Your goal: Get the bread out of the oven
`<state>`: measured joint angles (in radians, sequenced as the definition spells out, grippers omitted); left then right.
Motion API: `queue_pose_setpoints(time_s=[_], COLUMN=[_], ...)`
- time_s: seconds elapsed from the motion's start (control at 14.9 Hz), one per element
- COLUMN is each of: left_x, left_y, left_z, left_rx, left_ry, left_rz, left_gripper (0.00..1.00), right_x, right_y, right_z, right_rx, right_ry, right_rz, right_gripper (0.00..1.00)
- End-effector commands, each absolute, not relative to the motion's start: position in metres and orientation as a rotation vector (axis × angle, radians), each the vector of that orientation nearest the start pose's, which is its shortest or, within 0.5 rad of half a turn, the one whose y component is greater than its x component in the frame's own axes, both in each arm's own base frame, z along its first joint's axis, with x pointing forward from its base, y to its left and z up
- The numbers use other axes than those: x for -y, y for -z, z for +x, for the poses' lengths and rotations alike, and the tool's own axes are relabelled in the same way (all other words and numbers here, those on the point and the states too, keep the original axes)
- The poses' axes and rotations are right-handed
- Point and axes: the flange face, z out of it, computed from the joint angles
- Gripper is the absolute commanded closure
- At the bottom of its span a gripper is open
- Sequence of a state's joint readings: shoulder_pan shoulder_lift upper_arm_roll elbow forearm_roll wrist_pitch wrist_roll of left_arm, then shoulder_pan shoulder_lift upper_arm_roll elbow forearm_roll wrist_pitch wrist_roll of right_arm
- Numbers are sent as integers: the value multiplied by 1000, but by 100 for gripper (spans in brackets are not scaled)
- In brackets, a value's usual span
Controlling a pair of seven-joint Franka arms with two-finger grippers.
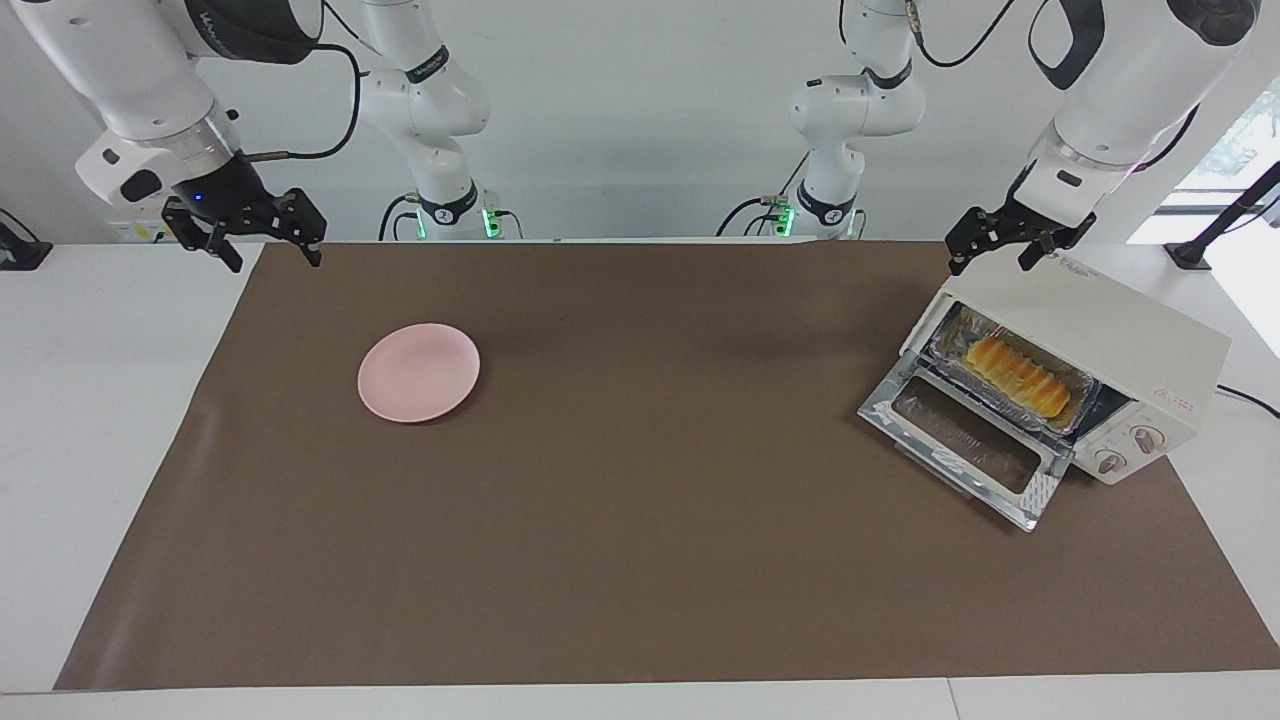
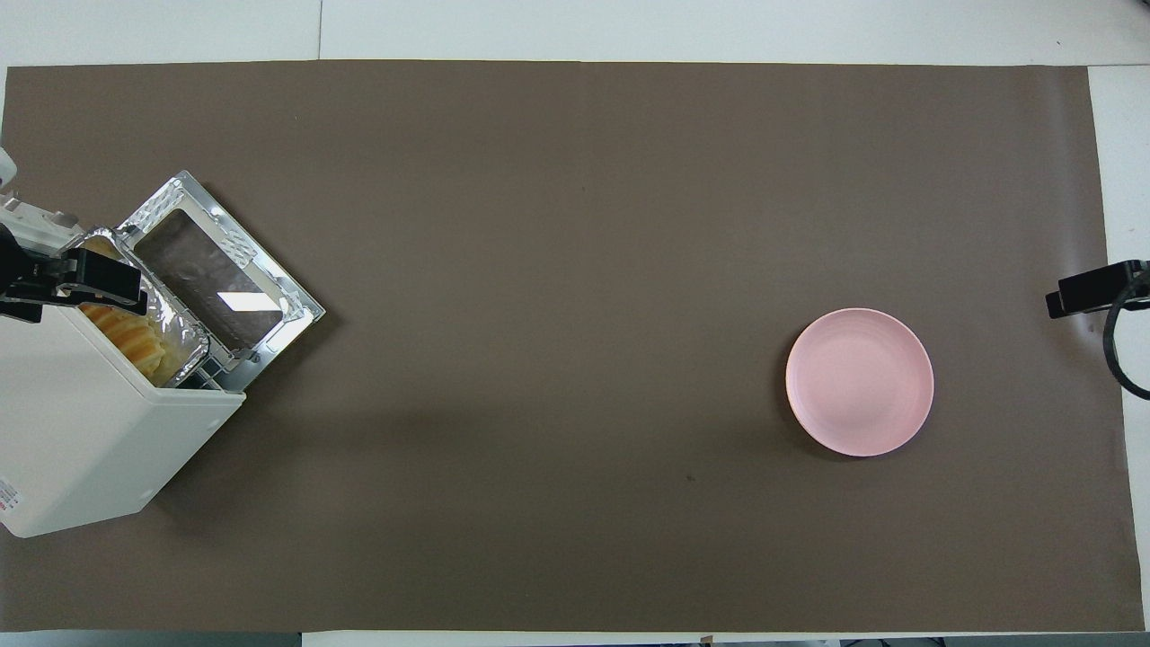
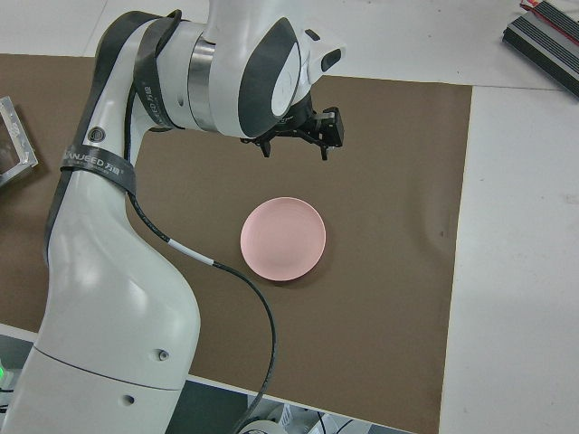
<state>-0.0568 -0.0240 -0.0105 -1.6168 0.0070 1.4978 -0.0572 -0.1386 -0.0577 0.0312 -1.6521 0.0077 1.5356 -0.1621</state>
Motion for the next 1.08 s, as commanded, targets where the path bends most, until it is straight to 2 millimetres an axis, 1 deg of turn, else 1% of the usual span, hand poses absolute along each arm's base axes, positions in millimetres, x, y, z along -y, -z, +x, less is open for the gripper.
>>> queue_pose_setpoints(time_s=[0.0,0.27,0.4,0.47,0.54,0.61,0.67,0.74,0.81,0.94,1.01], left_x=[34,39,40,39,39,39,37,35,30,29,30], left_y=[-611,-611,-611,-613,-614,-614,-610,-593,-582,-535,-517], left_z=[531,530,533,537,544,548,551,565,576,606,621], left_rx=[5,-16,-7,61,191,303,386,464,544,681,764], left_ry=[-113,-113,-75,-36,26,51,38,-3,-7,-60,-53], left_rz=[-3120,-3120,-3122,-3124,-3113,-3107,-3097,-3075,-3041,-2916,-2858], left_gripper=[0,0,0,0,0,0,0,0,0,0,0], right_x=[56,56,56,57,56,56,57,56,56,56,56], right_y=[-615,-615,-615,-615,-615,-615,-615,-615,-615,-615,-615], right_z=[525,525,525,524,525,525,524,525,525,525,525], right_rx=[107,110,107,105,107,107,105,107,110,107,107], right_ry=[-82,-82,-82,-82,-82,-82,-82,-82,-82,-82,-82], right_rz=[-3117,-3117,-3117,-3117,-3117,-3117,-3117,-3117,-3117,-3117,-3117], right_gripper=[0,0,0,0,0,0,0,0,0,0,0])
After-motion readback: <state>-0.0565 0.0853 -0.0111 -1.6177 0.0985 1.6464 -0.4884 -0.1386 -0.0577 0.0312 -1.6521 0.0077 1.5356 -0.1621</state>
